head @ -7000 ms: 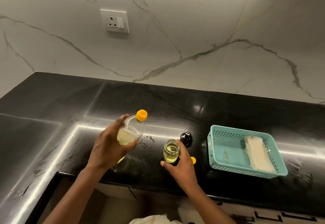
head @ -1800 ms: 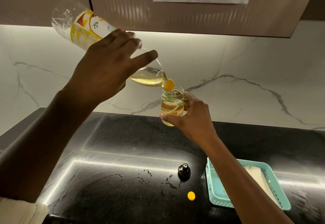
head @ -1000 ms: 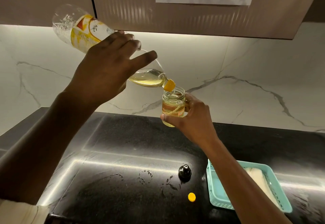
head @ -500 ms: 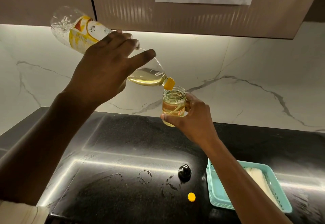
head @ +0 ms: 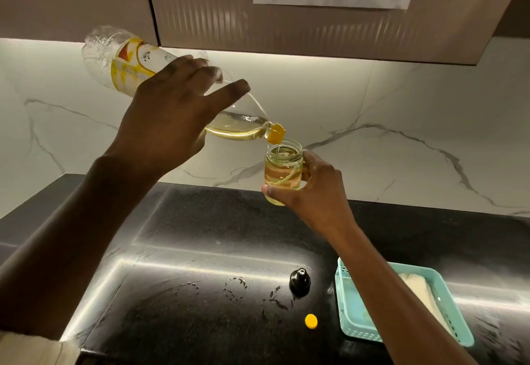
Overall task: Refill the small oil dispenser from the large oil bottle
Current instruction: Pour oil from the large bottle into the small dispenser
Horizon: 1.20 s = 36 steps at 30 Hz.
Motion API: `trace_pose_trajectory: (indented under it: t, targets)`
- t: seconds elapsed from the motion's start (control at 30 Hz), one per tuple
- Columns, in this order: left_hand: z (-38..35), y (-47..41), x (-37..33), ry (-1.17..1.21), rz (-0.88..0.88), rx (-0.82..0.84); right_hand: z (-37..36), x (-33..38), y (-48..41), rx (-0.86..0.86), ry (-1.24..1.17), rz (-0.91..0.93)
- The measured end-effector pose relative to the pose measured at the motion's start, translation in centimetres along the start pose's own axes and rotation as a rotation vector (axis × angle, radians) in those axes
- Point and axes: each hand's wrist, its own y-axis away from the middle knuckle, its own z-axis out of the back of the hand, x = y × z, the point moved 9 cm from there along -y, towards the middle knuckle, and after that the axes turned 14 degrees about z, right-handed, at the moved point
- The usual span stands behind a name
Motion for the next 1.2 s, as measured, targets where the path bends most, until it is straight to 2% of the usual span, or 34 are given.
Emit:
trace_pose_trajectory:
  t: [0.57, 0.8, 1.0, 1.2]
  targets:
    - [-1.0, 1.4, 0.6, 0.072, 0.136, -0.012, -0.1, 0.5, -0.1, -0.006, -0.006, 0.009]
    - [-1.4, 2.6, 1.0, 0.196, 0.231, 0.009, -0.4, 0.3, 0.2, -0.005, -0.025, 0.016]
    - [-3.8, 5.3, 1.6, 0.440, 0.371, 0.116, -1.2, 0.0, 1.6, 0.007, -0.076, -0.024]
    - [-12.1, 12.6, 2.1, 0.948, 0.614, 0.367, -4.0, -1.7, 6.1, 0.006, -0.157, -0.109]
